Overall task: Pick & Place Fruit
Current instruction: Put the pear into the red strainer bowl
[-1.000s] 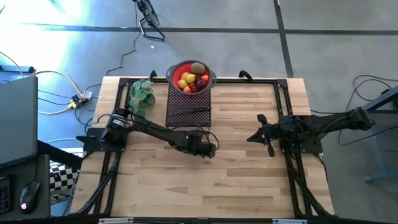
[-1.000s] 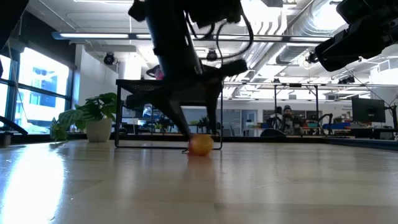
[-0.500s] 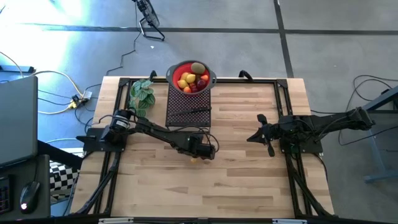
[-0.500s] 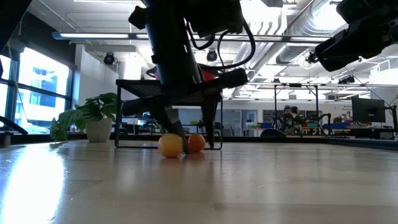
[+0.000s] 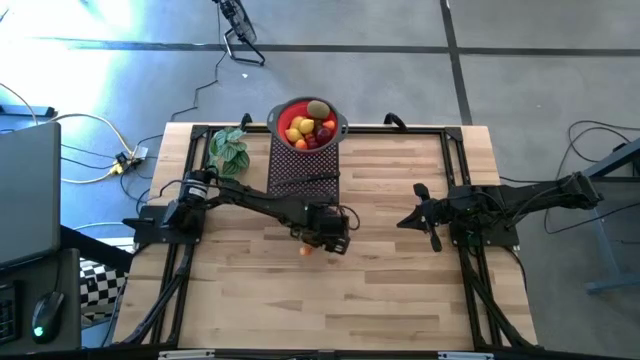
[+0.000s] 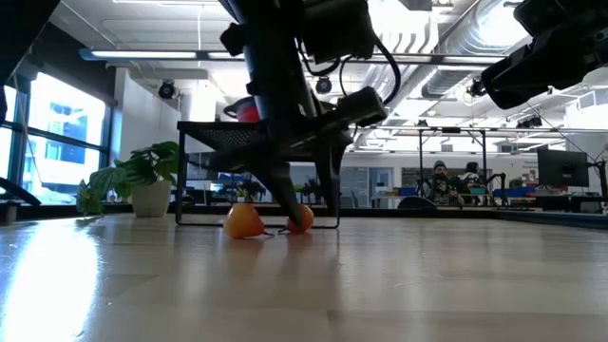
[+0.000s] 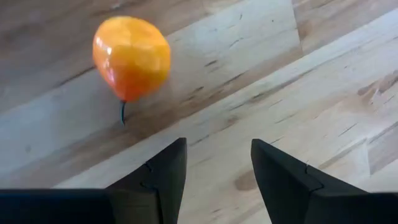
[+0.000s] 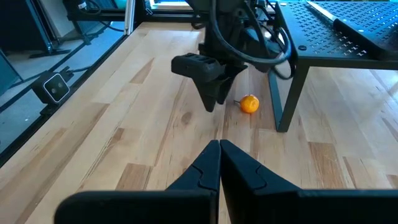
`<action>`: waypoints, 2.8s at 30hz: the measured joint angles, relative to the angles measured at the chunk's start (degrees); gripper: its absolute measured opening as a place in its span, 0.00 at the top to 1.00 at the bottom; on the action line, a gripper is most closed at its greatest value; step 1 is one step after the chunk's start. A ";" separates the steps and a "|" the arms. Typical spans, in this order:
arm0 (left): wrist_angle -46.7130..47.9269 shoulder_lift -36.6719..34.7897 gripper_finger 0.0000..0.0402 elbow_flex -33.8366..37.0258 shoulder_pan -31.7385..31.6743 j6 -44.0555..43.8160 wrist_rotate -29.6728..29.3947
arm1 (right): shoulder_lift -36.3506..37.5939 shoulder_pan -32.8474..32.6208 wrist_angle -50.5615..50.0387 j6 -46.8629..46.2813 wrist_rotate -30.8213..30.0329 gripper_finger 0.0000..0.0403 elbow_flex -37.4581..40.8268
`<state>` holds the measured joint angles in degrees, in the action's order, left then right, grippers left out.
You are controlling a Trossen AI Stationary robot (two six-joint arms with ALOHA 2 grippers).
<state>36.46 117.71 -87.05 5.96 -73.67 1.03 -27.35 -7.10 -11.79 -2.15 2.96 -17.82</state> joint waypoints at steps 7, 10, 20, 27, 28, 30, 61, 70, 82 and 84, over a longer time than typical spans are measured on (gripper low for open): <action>1.59 0.00 0.56 0.00 -1.70 12.19 3.83 | 0.00 0.01 -0.02 -0.18 0.01 0.99 0.00; 3.89 0.00 0.56 0.00 -1.79 13.65 5.21 | 0.00 -0.01 -0.03 -0.18 0.00 0.99 0.00; 6.16 0.00 0.56 0.00 -1.47 8.74 12.97 | 0.00 0.01 -0.04 -0.18 0.00 0.99 0.00; 6.16 0.00 0.56 0.00 -1.44 7.39 14.03 | -1.33 0.00 -0.02 -0.18 0.00 0.99 0.00; 6.27 0.00 0.56 0.00 -1.44 7.43 13.58 | -1.52 -0.01 -0.02 -0.18 -0.01 0.99 0.00; 6.94 0.00 0.56 0.00 -1.44 8.31 12.74 | -1.92 -0.01 -0.04 -0.18 0.00 0.99 0.00; 12.03 0.00 0.41 0.00 2.41 15.13 12.39 | -5.75 0.01 3.15 0.28 0.16 0.99 0.00; 9.60 0.04 0.41 0.00 2.67 14.71 6.62 | -5.75 -0.01 3.21 0.26 0.17 0.99 0.00; 10.04 0.04 0.41 0.02 2.69 14.88 7.81 | -5.75 -0.01 3.32 0.24 0.17 0.99 0.00; 10.04 0.04 0.41 0.02 2.69 14.88 7.83 | -5.75 0.00 3.32 0.26 0.17 0.99 0.00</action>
<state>46.50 117.75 -87.02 8.64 -58.79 8.86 -33.10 -7.11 -8.47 -1.89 3.14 -17.82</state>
